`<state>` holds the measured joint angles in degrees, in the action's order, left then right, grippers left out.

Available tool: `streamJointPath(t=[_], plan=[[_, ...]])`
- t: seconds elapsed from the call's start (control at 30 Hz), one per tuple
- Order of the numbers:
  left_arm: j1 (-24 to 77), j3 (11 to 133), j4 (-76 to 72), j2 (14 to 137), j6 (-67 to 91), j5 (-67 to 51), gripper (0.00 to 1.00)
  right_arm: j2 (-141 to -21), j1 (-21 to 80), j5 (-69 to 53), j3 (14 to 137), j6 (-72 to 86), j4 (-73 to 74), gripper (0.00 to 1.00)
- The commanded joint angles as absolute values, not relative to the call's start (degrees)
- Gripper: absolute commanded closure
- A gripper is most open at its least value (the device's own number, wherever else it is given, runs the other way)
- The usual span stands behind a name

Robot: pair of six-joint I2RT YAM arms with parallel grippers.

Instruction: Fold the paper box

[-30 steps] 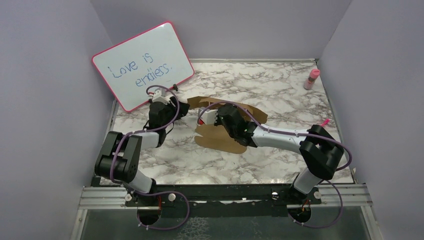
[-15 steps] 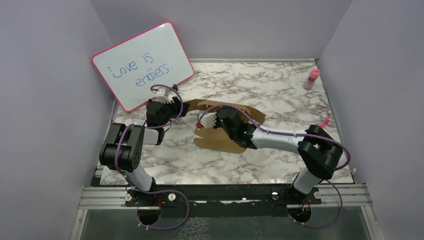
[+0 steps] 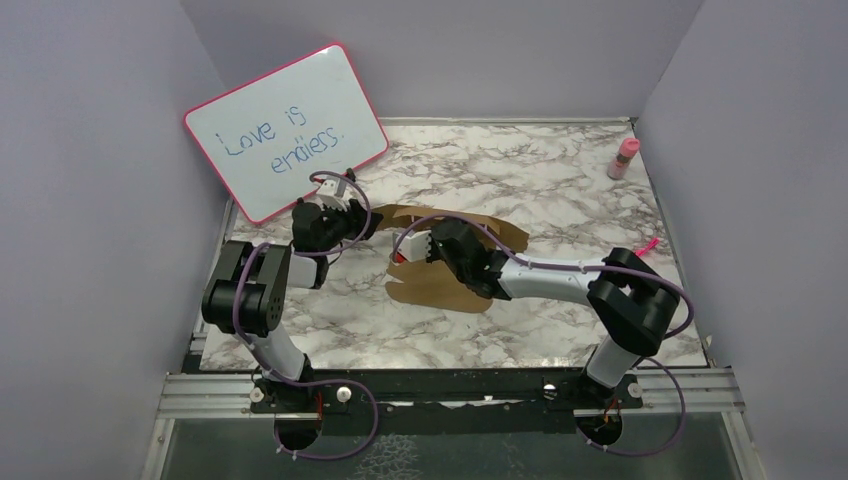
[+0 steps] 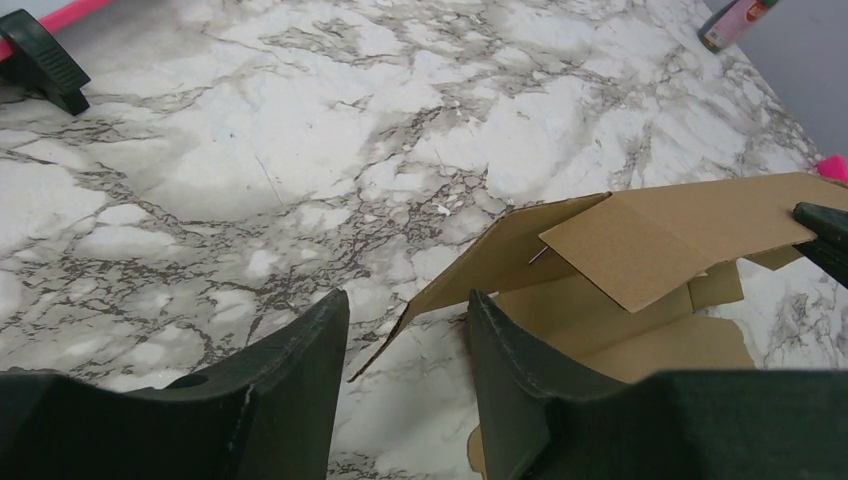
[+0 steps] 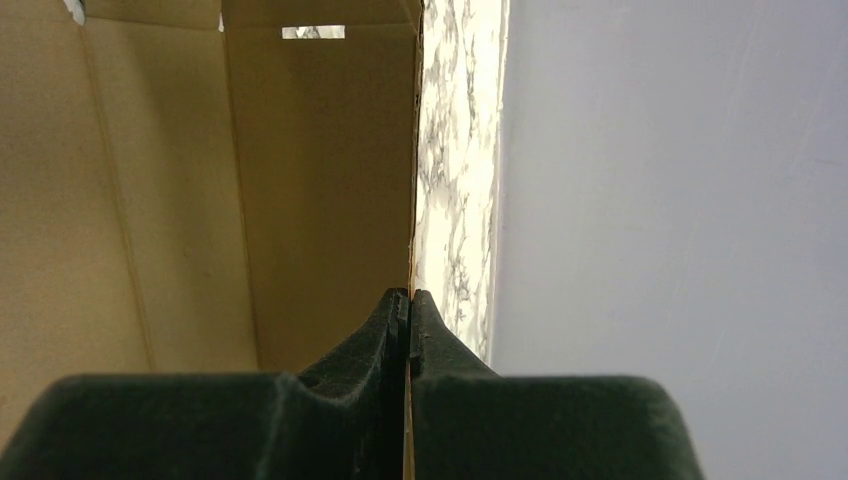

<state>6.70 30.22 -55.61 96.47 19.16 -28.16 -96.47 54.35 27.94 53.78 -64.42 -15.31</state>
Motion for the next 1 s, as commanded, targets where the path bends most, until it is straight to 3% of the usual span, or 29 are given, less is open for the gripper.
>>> streamJointPath(t=[0.0, 0.3, 0.5, 0.97], plan=[[6.3, 31.5, -57.6, 97.8, 17.8, -31.7, 0.56, -97.0, 55.3, 27.5, 53.7, -64.7, -15.2, 0.94], [6.3, 30.4, -57.7, 96.8, 17.1, -32.7, 0.79, -97.4, 55.4, 28.3, 53.5, -64.9, -15.9, 0.94], [6.5, 26.9, -57.7, 93.0, 19.2, -33.2, 0.89, -98.2, 55.4, 29.9, 53.6, -65.3, -17.4, 0.94], [10.0, 19.8, -57.6, 85.7, 24.5, -32.7, 0.93, -99.9, 55.4, 33.1, 52.9, -68.0, -23.9, 0.94]])
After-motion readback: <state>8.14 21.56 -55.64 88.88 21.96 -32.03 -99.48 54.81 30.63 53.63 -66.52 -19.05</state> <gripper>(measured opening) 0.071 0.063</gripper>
